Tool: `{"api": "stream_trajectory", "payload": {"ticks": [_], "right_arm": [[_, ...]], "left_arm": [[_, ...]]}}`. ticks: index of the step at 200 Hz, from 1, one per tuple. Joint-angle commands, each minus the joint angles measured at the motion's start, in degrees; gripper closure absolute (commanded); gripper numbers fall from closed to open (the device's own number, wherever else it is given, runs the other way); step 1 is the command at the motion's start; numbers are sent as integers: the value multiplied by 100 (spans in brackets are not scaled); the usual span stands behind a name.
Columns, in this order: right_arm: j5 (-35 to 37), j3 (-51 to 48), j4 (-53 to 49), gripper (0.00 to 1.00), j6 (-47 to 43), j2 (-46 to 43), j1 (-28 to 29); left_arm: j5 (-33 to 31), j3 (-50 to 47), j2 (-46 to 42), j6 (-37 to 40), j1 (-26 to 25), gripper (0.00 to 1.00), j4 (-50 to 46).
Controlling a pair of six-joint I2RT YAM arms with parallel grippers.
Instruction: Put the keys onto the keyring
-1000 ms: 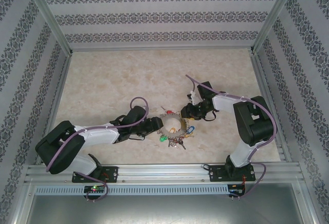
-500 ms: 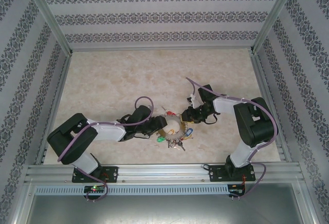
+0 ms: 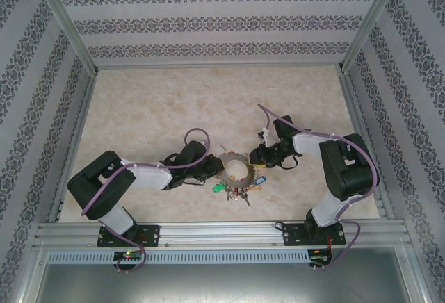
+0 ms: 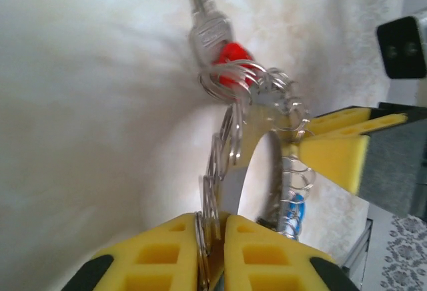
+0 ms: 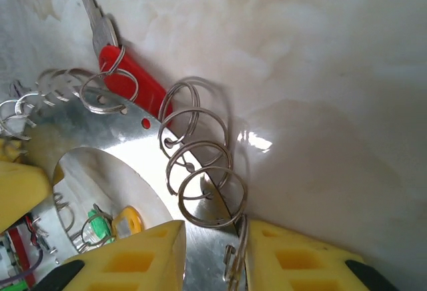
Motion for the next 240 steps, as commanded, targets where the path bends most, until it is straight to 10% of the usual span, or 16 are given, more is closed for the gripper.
{"api": "stream_trajectory", "payload": {"ticks": [1, 132, 175, 240], "right_arm": [[-172, -74, 58, 69, 153, -459, -129], [1349, -897, 1421, 53, 190, -5401, -541], [652, -1287, 1909, 65, -1057, -5867, -140], [1764, -1730, 2471, 76, -3063, -6299, 1270]], "left_arm": [[114, 194, -396, 460, 144, 97, 169], [3052, 2567, -2563, 3511, 1608, 100, -2876], [2926, 2714, -2524, 4161, 1674, 100, -2734], [2574, 2919, -2537, 4384, 1726, 100, -2337]]}}
